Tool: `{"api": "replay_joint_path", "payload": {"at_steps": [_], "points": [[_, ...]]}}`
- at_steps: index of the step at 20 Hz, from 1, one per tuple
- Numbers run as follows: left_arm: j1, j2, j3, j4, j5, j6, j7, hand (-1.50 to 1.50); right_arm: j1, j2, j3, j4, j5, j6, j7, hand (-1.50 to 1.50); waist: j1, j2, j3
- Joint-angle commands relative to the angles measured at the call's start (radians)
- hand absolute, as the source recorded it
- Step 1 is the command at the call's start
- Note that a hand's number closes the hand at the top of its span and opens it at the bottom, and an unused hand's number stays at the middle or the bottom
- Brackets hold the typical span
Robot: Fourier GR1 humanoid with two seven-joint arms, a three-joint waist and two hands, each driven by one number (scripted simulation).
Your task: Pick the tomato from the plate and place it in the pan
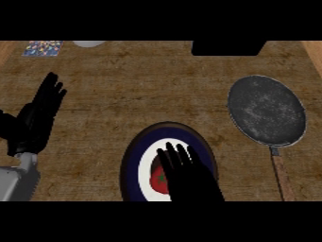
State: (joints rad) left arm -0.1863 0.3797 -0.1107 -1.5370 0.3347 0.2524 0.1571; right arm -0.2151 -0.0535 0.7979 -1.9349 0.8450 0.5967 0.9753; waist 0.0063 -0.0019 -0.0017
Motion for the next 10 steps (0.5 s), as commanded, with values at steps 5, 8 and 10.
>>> {"api": "replay_joint_path", "payload": {"at_steps": [5, 8, 10], "points": [[0.000, -0.010, 0.015, 0.011, -0.018, -0.008, -0.007, 0.00, -0.101, 0.052, 0.077, 0.036, 0.024, 0.103, 0.272, -1.50, -0.001, 0.000, 0.000], [-0.014, 0.003, 0.063, 0.037, 0.013, -0.062, -0.023, 0.00, -0.161, 0.052, 0.094, 0.101, -0.033, 0.033, 0.267, -1.50, 0.001, 0.002, 0.001], [0.005, -0.004, 0.040, -0.016, -0.003, -0.039, 0.031, 0.00, -0.163, 0.052, 0.124, 0.150, -0.038, -0.025, 0.272, -1.50, 0.004, 0.001, 0.001]]}}
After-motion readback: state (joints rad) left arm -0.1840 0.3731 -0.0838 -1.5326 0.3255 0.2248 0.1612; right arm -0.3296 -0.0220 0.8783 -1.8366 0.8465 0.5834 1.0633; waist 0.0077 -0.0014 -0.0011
